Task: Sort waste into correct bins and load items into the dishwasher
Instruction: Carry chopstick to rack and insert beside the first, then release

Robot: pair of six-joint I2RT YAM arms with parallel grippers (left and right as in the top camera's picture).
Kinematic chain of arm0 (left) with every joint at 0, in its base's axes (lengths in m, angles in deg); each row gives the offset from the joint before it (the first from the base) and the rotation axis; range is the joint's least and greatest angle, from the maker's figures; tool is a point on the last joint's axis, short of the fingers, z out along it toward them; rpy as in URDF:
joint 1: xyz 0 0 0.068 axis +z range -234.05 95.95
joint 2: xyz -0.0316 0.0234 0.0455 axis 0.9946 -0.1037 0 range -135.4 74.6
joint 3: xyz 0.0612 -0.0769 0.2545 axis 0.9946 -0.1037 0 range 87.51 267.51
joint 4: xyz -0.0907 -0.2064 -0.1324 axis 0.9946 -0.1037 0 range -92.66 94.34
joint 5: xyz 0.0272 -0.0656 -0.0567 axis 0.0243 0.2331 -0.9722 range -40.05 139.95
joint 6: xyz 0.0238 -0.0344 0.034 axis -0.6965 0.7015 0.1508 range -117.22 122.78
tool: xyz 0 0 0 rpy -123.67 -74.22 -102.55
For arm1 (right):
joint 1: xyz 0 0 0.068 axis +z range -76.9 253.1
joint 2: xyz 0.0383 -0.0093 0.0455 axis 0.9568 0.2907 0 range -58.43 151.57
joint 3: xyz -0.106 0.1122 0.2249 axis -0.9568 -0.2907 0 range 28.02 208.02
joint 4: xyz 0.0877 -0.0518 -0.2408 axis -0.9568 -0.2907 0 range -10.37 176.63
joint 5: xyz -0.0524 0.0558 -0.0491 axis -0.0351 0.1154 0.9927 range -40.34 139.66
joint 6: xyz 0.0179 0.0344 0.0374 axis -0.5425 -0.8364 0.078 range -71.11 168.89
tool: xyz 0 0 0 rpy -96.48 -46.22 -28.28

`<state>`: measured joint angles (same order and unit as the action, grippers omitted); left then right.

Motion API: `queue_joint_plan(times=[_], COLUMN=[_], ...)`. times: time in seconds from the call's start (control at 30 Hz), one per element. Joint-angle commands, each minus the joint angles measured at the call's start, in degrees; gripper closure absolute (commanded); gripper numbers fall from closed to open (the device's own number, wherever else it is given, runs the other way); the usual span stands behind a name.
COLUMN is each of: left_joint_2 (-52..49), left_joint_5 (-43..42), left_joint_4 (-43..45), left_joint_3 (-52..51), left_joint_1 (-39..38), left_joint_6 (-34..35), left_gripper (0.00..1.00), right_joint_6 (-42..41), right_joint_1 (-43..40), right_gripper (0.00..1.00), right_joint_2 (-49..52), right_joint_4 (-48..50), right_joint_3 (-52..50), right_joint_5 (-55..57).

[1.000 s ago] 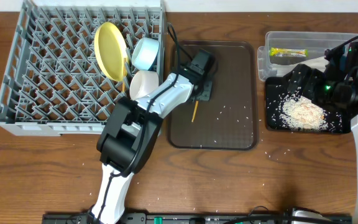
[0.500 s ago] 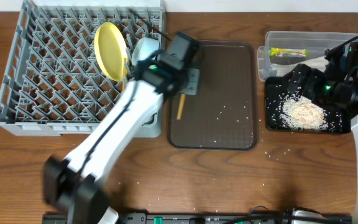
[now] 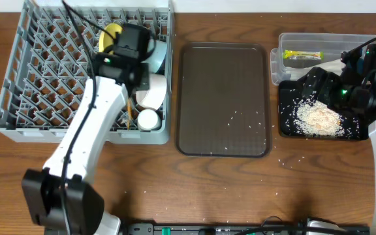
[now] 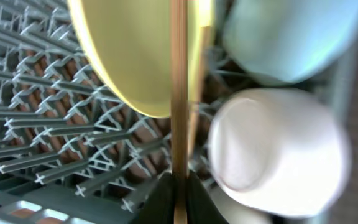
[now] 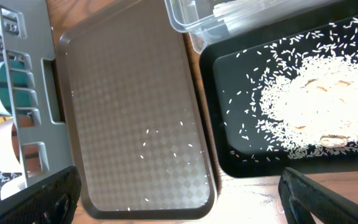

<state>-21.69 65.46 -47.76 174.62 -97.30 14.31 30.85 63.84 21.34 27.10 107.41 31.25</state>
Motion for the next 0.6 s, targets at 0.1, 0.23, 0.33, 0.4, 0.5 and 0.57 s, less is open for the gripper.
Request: queue_joint_plan(times=[0.1, 0.23, 0.33, 0.4, 0.5, 0.57], left_joint_2=[-5.0, -7.2, -7.5, -7.4, -7.4, -7.4], left_joint_5=[1.7, 1.7, 1.7, 1.7, 1.7, 1.7], left_joint_4=[1.7, 1.9, 1.9, 2.1, 2.0, 1.8], left_joint_3=[-0.7, -0.7, -0.7, -0.7, -0.7, -0.6], left_joint_1=[4.0, 4.0, 4.0, 4.1, 4.5, 4.5], left_joint_6=[-5.4, -6.6, -6.6, -6.7, -6.8, -6.8], left_gripper=[0.92, 0.87, 0.66, 0.55, 0.49, 0.48], right_joint_6=[-0.6, -0.6, -0.6, -0.6, -0.6, -0.6], right_joint_1=[-0.5, -0.5, -0.5, -0.5, -0.5, -0.5], right_gripper=[0.01, 0.01, 0.01, 0.01, 0.01, 0.01], right_joint_2=[0.1, 0.1, 0.0, 0.1, 0.0, 0.1], right_joint_4=[-0.1, -0.1, -0.1, -0.1, -0.1, -0.1], right_joint_3=[0.8, 0.8, 0.8, 0.8, 0.8, 0.8], right_joint_5=[-0.2, -0.2, -0.2, -0.2, -0.2, -0.2])
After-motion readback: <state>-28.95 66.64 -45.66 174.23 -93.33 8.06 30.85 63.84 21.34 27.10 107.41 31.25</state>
